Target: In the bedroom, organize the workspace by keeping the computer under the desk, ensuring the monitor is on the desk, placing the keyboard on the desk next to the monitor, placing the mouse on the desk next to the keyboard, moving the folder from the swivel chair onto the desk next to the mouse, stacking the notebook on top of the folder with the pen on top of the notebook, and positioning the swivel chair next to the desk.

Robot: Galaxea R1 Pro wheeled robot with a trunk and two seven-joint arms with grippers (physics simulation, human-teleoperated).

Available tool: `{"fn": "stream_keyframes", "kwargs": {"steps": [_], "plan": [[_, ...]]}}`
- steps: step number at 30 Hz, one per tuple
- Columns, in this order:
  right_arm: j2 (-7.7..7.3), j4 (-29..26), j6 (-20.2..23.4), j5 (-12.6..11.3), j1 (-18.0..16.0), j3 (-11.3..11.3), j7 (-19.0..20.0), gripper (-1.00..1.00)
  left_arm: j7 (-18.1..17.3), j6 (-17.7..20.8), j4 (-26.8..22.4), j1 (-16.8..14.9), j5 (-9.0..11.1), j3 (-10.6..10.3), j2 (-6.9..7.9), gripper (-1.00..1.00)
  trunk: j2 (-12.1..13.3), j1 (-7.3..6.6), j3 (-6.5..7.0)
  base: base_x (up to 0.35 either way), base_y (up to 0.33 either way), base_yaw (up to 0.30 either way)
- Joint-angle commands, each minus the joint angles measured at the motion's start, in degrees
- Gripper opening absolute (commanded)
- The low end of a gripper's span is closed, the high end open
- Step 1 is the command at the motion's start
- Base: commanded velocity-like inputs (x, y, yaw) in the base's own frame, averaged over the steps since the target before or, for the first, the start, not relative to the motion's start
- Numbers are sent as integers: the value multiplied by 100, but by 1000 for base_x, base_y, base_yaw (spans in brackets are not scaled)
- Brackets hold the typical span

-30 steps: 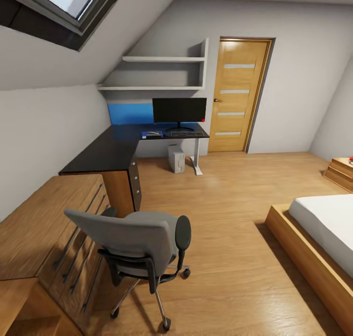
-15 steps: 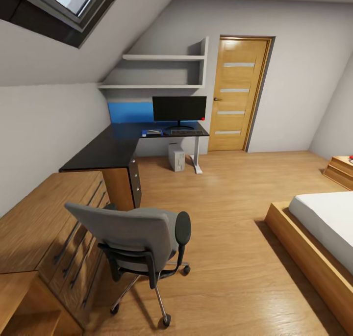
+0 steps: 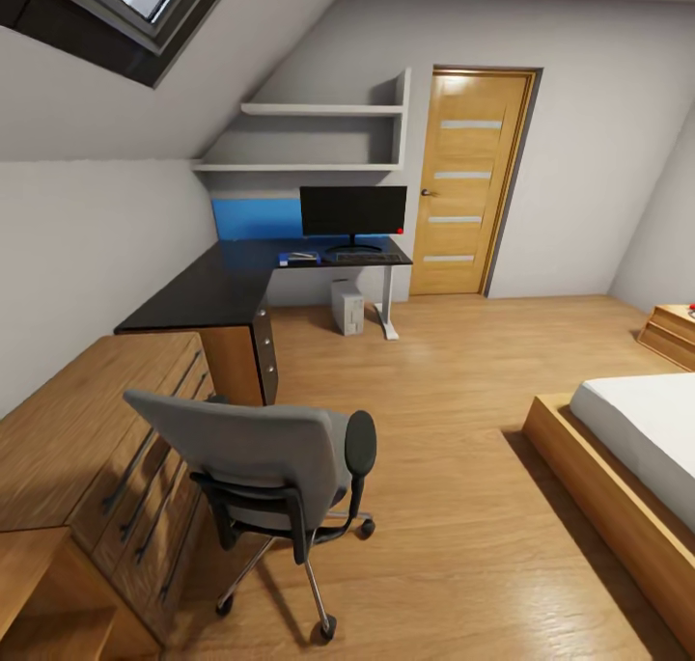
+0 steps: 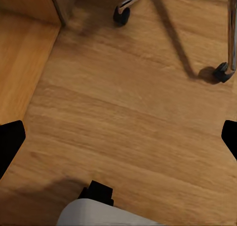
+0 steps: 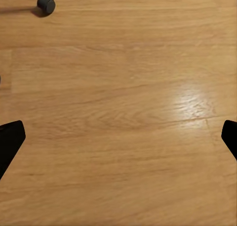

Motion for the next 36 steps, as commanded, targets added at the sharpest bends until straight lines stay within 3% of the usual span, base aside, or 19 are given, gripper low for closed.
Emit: {"fn": "stream_keyframes", "kwargs": {"steps": [1,13,19,23,27,29,32,36], "plan": [[1,11,-15,33,-6,15,-47,100,14,49,-7,-3,-3,-4,-4,100,-45,22,-24,0,0,0],[7,-5,-9,26,-6,19,-16,100,25,1087,-976,-3,1,-18,-98,100,-526,286,-239,0,0,0],[38,-141,18,25,-6,24,-6,100,93,2326,-2155,-8,-30,-21,-85,100,-766,418,-347,0,0,0],[42,-403,85,19,-6,20,-23,100,110,2815,-2545,-11,-33,-21,-66,100,-927,506,-419,0,0,0],[52,-868,428,11,-7,11,-35,100,124,3089,-2777,-72,-34,-21,-56,100,-1087,593,-491,0,0,0],[73,-1185,837,9,-9,9,-29,100,128,3163,-2857,-199,-36,-21,-54,100,-1168,637,-527,0,0,0],[256,-1922,1695,7,-8,8,-34,100,130,3320,-2919,-518,-39,-21,-52,100,-1288,703,-580,0,0,0],[407,-2568,2245,7,-13,7,-44,100,140,3474,-2936,-753,-37,-21,-40,100,-1448,791,-652,0,0,0]]}}
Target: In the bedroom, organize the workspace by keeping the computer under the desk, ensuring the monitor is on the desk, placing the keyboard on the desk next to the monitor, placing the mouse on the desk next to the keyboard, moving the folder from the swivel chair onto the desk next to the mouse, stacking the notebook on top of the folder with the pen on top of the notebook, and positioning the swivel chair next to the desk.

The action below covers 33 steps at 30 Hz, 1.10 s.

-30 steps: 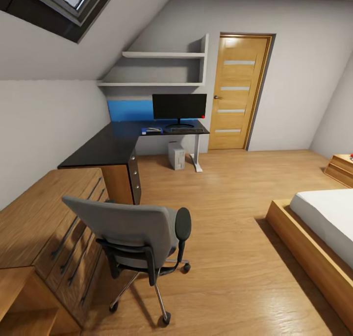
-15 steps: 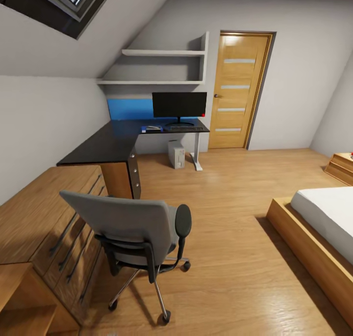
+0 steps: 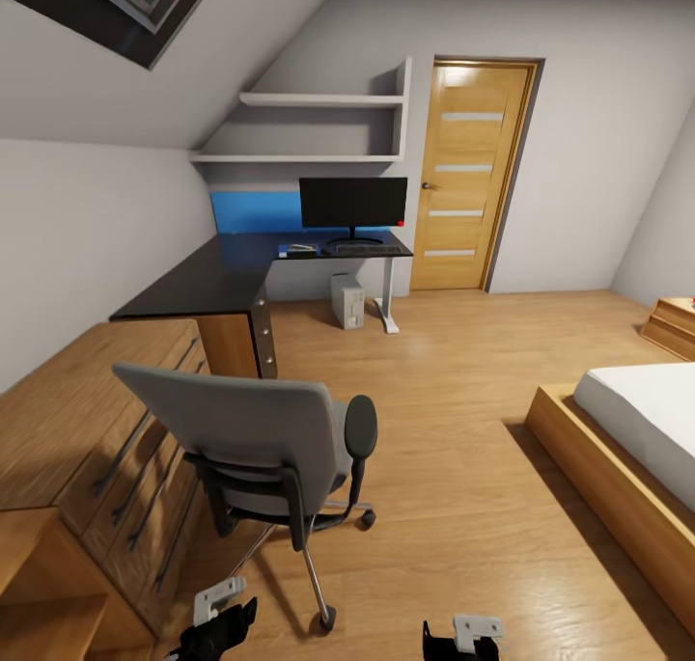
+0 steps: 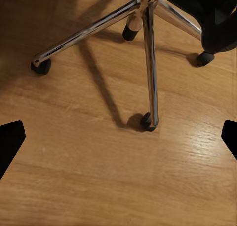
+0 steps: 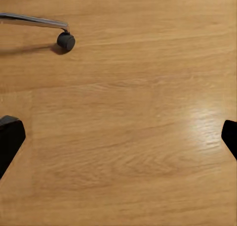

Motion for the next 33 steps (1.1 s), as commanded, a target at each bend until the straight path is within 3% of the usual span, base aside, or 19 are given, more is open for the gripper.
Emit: {"fn": "stream_keyframes", "kwargs": {"steps": [1,8,17,22,25,28,33], "plan": [[18,-72,53,27,-3,13,-45,100,29,42,-14,-16,48,-4,5,100,-44,22,-24,0,0,0],[341,-929,888,27,-62,13,-286,100,16,42,-5,-71,58,30,130,100,-325,176,-150,0,0,0],[393,-1314,1165,27,-356,16,-327,100,20,-25,-44,-75,42,14,161,100,-686,374,-312,0,0,0],[393,-1566,1454,21,-547,15,-327,100,34,20,-427,-75,23,8,176,100,-886,483,-401,0,0,0],[393,-1752,1777,22,-624,18,-322,100,123,209,-810,-75,-48,7,231,100,-1007,549,-455,0,0,0],[393,-2028,2091,20,-674,22,-319,100,213,705,-1336,-75,-133,10,273,100,-1127,615,-509,0,0,0],[393,-2347,2256,19,-701,40,-318,100,317,1346,-1941,-202,-169,13,313,100,-1328,725,-599,0,0,0]]}}
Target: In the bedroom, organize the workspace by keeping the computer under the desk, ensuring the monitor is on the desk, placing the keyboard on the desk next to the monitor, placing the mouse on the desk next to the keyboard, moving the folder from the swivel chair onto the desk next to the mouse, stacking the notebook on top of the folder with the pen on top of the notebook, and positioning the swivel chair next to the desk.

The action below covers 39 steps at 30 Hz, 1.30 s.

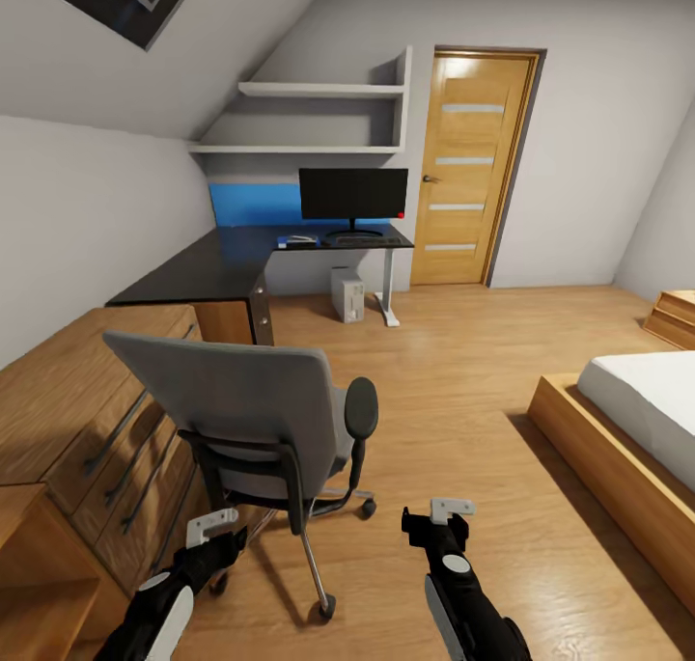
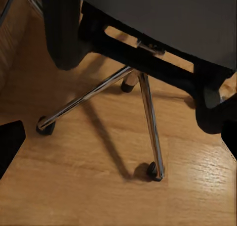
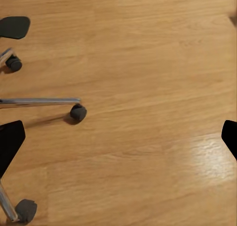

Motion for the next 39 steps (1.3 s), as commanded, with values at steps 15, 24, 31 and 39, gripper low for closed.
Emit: {"fn": "stream_keyframes", "kwargs": {"steps": [15,24,31,39], "plan": [[0,-682,353,33,-7,185,27,100,382,216,-230,-269,69,-20,-26,100,-606,330,-276,0,0,0],[0,-668,-208,43,-7,782,3,100,342,10,-142,-271,80,-17,-30,100,-967,527,-437,0,0,0],[0,-143,-832,46,-6,887,12,100,329,-704,572,-271,65,-36,-30,100,-1247,681,-563,0,0,0],[0,729,-1916,67,-6,902,1,100,325,-1427,928,-272,56,-72,-35,100,-1568,857,-707,0,0,0]]}}
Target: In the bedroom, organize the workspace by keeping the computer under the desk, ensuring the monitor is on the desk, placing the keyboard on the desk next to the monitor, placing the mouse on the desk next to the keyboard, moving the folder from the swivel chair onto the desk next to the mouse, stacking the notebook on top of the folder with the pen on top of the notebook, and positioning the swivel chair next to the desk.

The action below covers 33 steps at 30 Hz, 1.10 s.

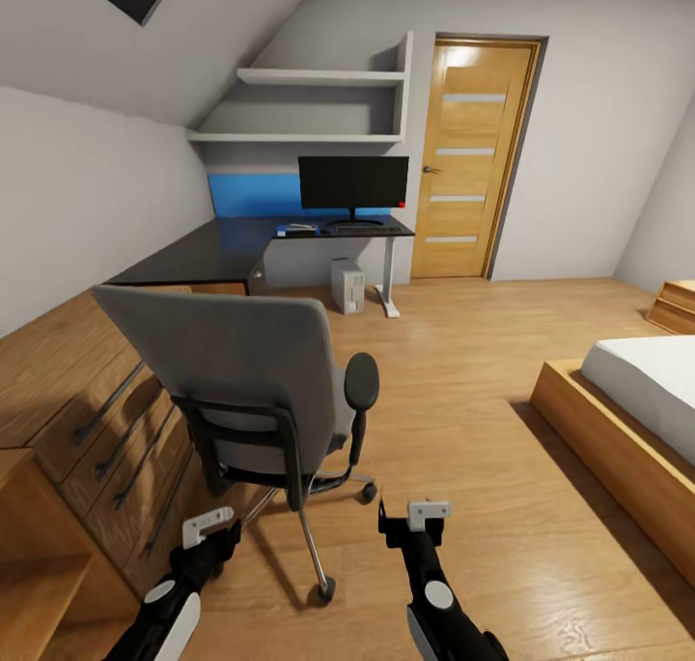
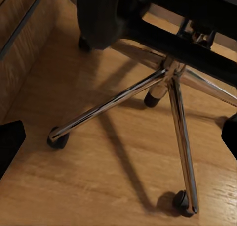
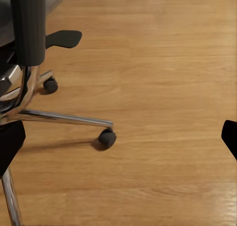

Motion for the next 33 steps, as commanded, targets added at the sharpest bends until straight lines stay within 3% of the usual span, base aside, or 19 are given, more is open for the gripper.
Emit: {"fn": "stream_keyframes", "kwargs": {"steps": [1,18,22,25,28,33], "plan": [[0,42,-72,35,-5,10,-53,100,27,-5,1,-1,40,-21,1,100,-44,22,-24,0,0,0],[0,-408,-8,21,-7,-29,-72,100,79,-4,-137,-7,37,-293,-48,100,-726,395,-329,0,0,0],[0,-520,253,25,-7,-33,-72,100,87,377,-513,-15,33,-300,-61,100,-886,483,-401,0,0,0],[0,-818,582,25,-6,-34,-71,100,105,978,-751,-21,35,-299,-70,100,-1006,549,-455,0,0,0],[0,-1079,859,22,-3,-35,-70,100,104,1218,-881,-57,38,-296,-83,100,-1127,615,-508,0,0,0],[0,-1188,963,21,-4,-44,-63,100,98,1304,-1045,-80,44,-295,-97,100,-1327,724,-598,0,0,0]]}}
